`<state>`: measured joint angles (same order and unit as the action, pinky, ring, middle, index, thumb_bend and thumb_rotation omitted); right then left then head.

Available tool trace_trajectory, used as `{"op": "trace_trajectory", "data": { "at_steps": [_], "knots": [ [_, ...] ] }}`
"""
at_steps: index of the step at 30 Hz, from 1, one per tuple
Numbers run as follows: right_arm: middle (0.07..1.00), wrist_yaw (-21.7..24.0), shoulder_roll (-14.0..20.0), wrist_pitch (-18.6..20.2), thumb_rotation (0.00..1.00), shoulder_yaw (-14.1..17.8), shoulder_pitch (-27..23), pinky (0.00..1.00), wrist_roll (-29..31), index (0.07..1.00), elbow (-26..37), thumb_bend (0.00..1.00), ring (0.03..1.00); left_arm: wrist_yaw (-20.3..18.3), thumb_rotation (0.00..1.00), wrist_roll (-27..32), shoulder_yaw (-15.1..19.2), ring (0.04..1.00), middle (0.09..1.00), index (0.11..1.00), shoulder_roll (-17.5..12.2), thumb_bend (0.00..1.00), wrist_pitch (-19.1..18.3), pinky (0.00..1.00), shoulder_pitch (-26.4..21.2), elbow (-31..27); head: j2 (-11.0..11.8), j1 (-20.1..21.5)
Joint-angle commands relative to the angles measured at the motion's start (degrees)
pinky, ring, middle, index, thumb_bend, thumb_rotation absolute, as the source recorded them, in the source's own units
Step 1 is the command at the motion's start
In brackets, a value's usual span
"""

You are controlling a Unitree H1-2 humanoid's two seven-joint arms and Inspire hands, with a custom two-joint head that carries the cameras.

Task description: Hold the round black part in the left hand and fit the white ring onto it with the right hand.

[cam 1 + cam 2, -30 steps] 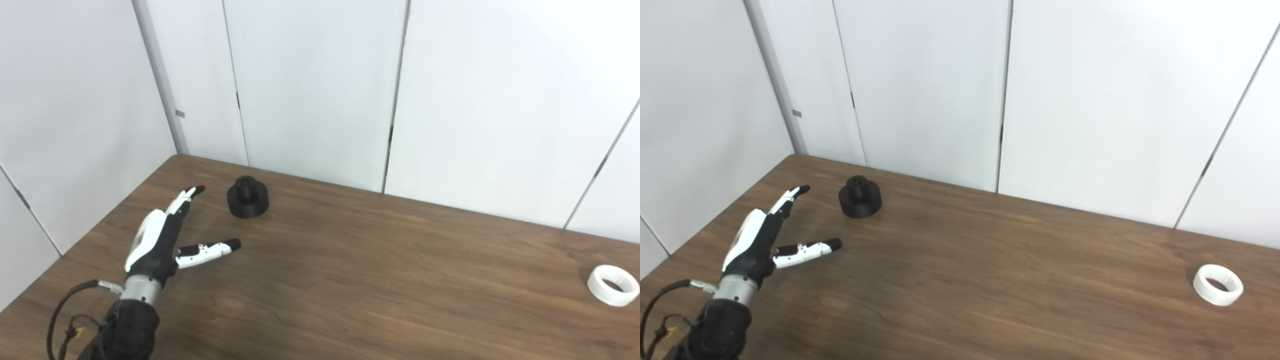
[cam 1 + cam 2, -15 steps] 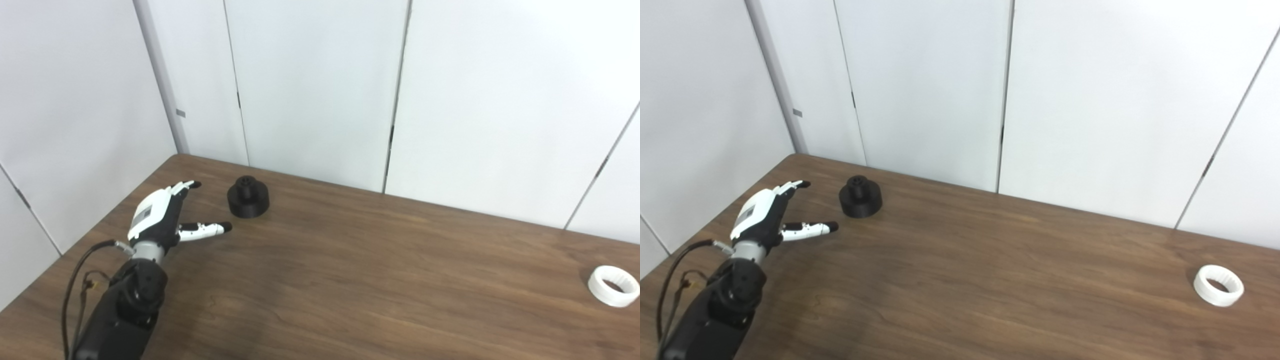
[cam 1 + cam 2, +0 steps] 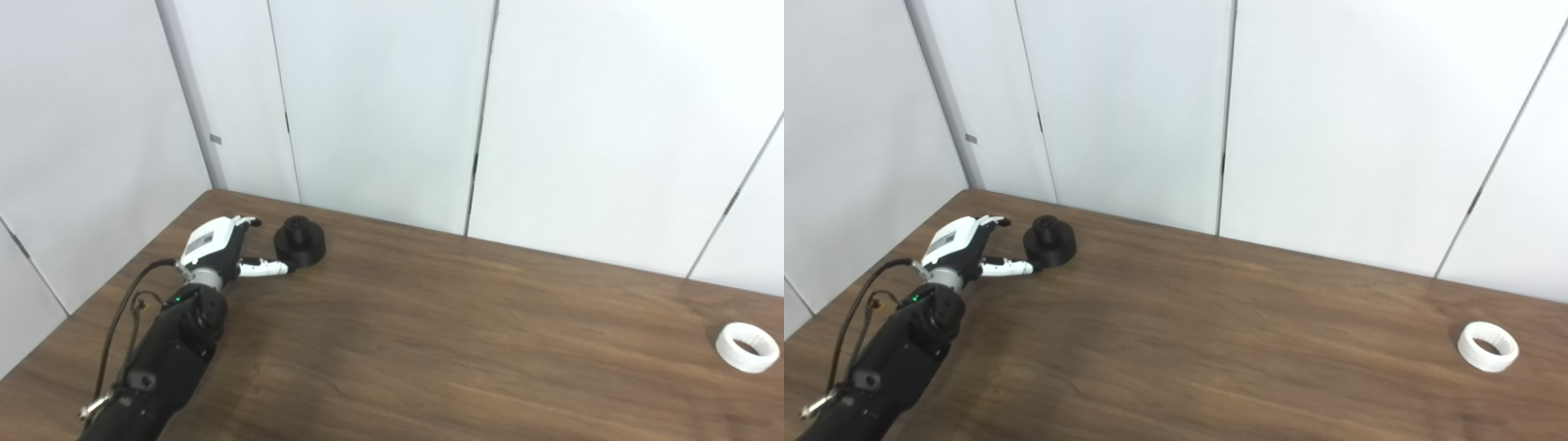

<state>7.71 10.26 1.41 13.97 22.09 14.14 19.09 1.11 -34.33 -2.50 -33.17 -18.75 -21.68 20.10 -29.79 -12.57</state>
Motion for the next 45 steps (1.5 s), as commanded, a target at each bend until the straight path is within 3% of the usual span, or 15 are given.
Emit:
{"op": "trace_trajectory", "data": {
  "at_steps": [1, 14, 45],
  "knots": [
    [0.941, -0.4, 0.2, -2.6, 1.0, 0.3, -0.3, 1.0, -0.2, 0.924, 1.8, 0.53, 0.97, 1.1, 0.52, -1.6, -0.5, 0.999, 0.953, 0.86, -2.2, 1.0, 0.2, 1.0, -4.1, 0.6, 0.0, 0.1],
    [0.95, 0.1, 0.3, -3.9, 1.0, 0.1, -0.1, 1.0, -0.4, 0.932, 1.0, 0.52, 0.972, 1.2, 0.51, -1.6, -4.8, 1.0, 0.956, 0.866, -1.1, 1.0, -1.0, 1.0, -9.9, 10.0, 0.0, 0.1],
    [0.92, -0.1, 0.2, -5.6, 1.0, -0.1, -0.3, 1.0, -0.6, 0.895, -0.3, 0.54, 0.958, 3.5, 0.48, 3.3, -5.6, 1.0, 0.953, 0.842, 1.6, 1.0, 0.3, 1.0, -15.3, 20.6, 0.0, 0.9]
  ]
}}
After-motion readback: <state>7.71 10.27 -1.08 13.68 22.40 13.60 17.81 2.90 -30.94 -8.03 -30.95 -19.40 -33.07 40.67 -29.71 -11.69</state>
